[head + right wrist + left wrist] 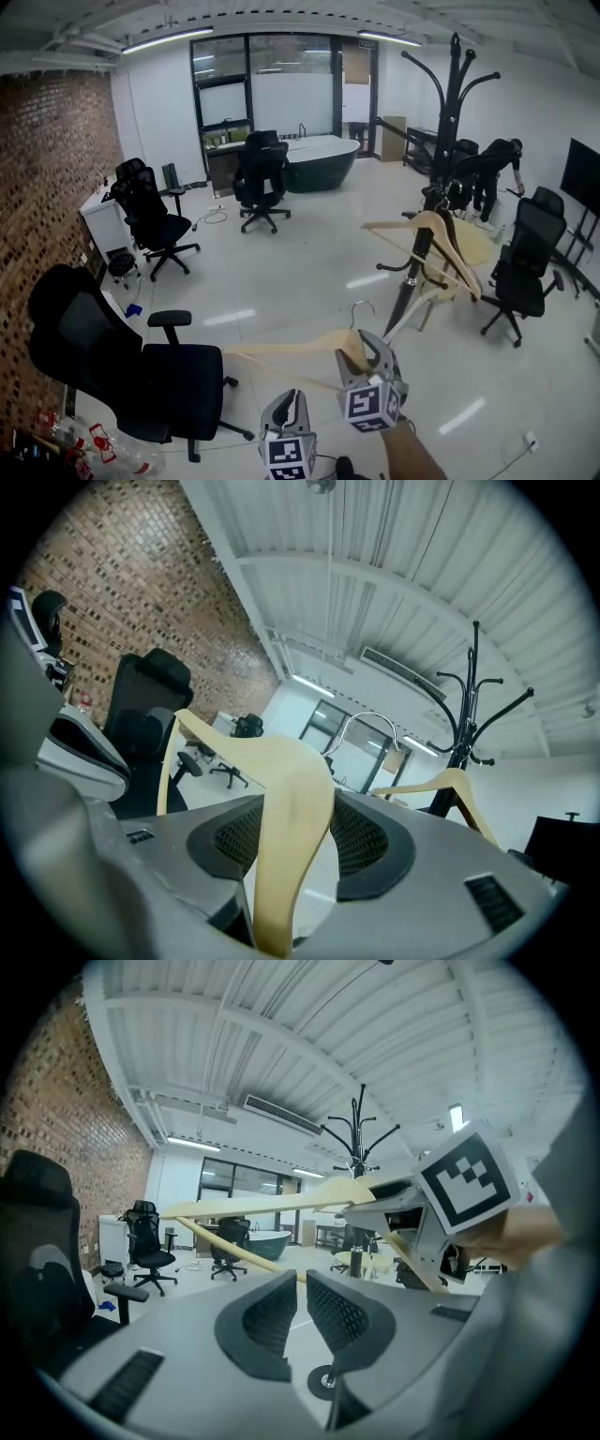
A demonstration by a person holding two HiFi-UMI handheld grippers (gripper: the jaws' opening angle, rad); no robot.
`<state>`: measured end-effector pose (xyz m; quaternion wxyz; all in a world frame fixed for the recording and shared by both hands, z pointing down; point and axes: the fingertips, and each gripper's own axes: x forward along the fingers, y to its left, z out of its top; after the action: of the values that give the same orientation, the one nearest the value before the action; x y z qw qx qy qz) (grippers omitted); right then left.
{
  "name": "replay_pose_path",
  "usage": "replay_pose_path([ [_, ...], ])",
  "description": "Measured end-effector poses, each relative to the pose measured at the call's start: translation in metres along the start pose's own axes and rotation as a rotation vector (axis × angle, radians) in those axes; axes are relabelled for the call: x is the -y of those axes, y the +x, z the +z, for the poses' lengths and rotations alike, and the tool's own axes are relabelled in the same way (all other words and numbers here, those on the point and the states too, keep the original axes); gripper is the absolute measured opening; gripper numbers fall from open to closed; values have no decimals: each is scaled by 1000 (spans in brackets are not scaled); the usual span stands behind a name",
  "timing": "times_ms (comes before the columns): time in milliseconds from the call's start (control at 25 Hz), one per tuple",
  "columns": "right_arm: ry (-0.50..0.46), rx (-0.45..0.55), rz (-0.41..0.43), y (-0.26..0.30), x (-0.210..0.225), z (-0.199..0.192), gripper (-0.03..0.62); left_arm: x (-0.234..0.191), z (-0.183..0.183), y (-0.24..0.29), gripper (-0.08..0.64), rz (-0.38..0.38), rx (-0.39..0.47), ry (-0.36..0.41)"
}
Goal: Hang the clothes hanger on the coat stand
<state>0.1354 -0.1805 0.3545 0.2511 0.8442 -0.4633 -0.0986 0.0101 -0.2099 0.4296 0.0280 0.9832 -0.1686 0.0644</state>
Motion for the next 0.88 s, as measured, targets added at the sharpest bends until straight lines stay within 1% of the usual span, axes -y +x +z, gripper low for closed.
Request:
replay_pose_path([
  [120,4,21,3,-18,35,-15,199,41,2,6,51,14,-3,22],
  [240,7,55,23,-24,79,-36,201,80,2,34,51,57,-14,17],
  [360,-33,100,70,-25,141,-63,201,135,7,82,44,102,-5,1],
  [440,-35,126,85,-30,190,-78,200,179,22,112,44,110,9,12],
  [520,-40,138,85,-32,225,-89,201,208,33,132,44,104,19,21],
  [680,-37,129,79,-35,260,-102,201,238,35,152,44,81,14,21],
  [760,-43,124,67,-35,271,-103,201,244,37,159,44,63,14,22],
  [880,-77,115,41,-30,282,-102,201,245,40,173,38,34,19,30],
])
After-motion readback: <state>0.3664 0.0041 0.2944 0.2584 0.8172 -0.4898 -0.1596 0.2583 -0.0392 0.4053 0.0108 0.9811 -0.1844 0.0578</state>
